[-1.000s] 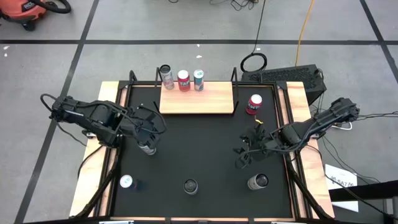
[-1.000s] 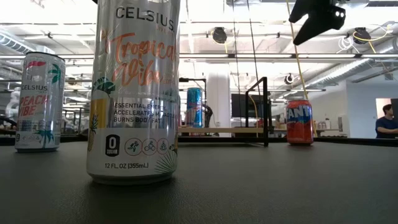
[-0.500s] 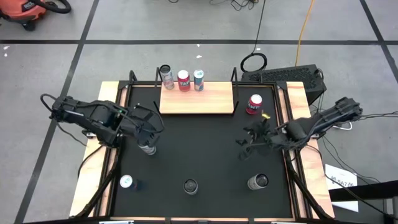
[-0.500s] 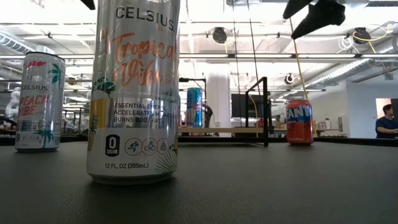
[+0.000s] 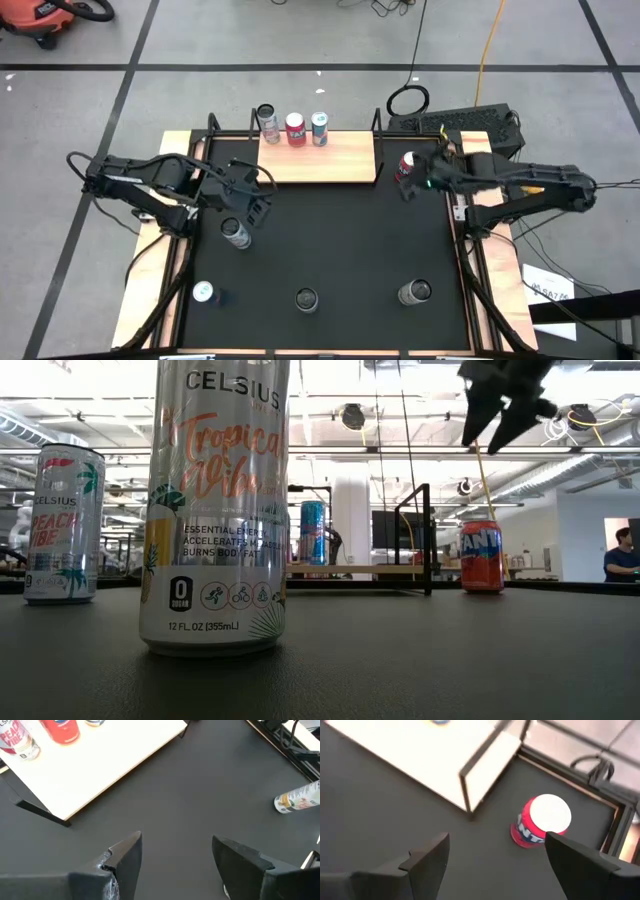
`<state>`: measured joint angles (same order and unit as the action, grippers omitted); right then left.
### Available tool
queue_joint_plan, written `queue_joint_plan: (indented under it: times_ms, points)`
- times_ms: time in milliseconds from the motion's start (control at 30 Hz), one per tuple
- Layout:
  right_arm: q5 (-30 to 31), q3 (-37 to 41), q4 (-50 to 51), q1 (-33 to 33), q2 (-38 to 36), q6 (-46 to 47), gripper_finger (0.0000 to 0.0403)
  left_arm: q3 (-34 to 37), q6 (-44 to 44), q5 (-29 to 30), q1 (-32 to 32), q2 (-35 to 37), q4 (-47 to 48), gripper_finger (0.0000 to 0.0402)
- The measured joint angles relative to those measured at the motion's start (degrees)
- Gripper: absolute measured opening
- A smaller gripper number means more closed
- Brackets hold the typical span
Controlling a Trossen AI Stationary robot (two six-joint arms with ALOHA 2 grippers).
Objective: Place canned beverage on shelf
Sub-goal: Put the right white-yellow soda can on the shelf
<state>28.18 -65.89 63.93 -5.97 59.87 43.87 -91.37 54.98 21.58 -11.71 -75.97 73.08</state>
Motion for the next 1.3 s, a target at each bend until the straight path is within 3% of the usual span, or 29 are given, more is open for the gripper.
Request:
queue_joint_plan:
  times_ms: [133, 600, 733, 867, 1067, 1300]
  points:
    - [-6.0, 0.0, -1.0, -6.5, 0.9, -4.2, 0.0313, 0.0, -0.1, 0.0, 0.0, -0.4, -0.1, 0.0238]
    - [-15.9, 0.0, -2.4, -23.1, 7.9, -16.6, 0.0314, 0.0, -8.5, 1.0, 4.0, -0.9, 1.3, 0.0238]
    - [-18.4, 0.0, -2.4, -25.1, 9.7, -17.1, 0.0314, 0.0, -11.2, 0.8, 6.1, -0.8, 3.6, 0.0238]
    - [-23.5, 0.0, -2.4, -23.2, 8.1, -15.6, 0.0314, 0.0, -18.2, -3.7, 7.3, -0.8, 2.3, 0.0238]
    - [-30.7, 0.0, -6.1, -14.8, 2.3, -13.0, 0.0314, 0.0, -26.6, -8.0, 7.3, -1.4, -8.7, 0.0238]
    - [-28.5, 0.0, -11.3, -1.5, -0.4, -6.6, 0.0313, 0.0, -19.8, -8.0, 5.1, -3.0, -9.1, 0.0238]
